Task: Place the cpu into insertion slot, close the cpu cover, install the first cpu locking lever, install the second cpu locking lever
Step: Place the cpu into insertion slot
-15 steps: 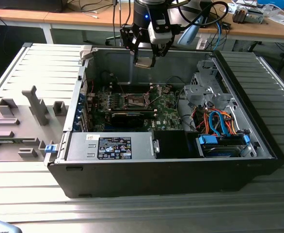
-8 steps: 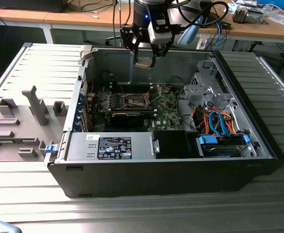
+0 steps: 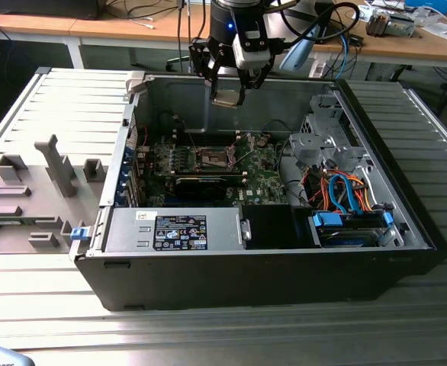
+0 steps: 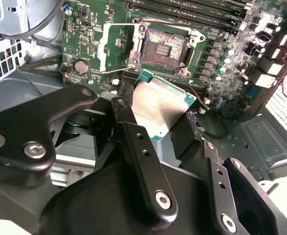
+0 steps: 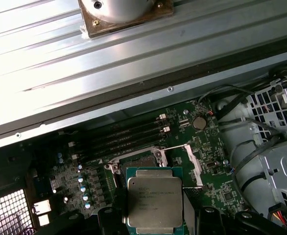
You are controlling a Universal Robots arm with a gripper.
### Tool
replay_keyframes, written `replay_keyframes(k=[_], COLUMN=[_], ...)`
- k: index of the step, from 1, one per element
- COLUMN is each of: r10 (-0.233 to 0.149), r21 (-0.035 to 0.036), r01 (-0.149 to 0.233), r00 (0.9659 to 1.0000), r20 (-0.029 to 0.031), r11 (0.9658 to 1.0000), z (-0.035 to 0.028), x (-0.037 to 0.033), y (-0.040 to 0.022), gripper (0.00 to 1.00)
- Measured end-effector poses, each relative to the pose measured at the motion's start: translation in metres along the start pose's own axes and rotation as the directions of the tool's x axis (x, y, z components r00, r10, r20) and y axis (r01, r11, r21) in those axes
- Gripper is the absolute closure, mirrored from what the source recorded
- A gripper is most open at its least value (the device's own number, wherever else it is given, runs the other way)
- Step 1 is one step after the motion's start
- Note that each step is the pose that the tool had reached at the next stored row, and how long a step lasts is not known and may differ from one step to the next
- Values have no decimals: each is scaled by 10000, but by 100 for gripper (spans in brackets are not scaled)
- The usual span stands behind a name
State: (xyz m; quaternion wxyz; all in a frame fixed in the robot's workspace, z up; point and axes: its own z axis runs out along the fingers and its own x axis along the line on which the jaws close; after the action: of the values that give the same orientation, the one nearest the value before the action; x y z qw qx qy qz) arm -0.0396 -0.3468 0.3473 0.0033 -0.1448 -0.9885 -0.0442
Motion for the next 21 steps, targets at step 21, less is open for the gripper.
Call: replay_keyframes(k=[21], r10=[159], r21=[-3], r01=[-159], r00=[9999], r20=[13], r11=[9999], z=[0], x=[0], y=[0], gripper=[45])
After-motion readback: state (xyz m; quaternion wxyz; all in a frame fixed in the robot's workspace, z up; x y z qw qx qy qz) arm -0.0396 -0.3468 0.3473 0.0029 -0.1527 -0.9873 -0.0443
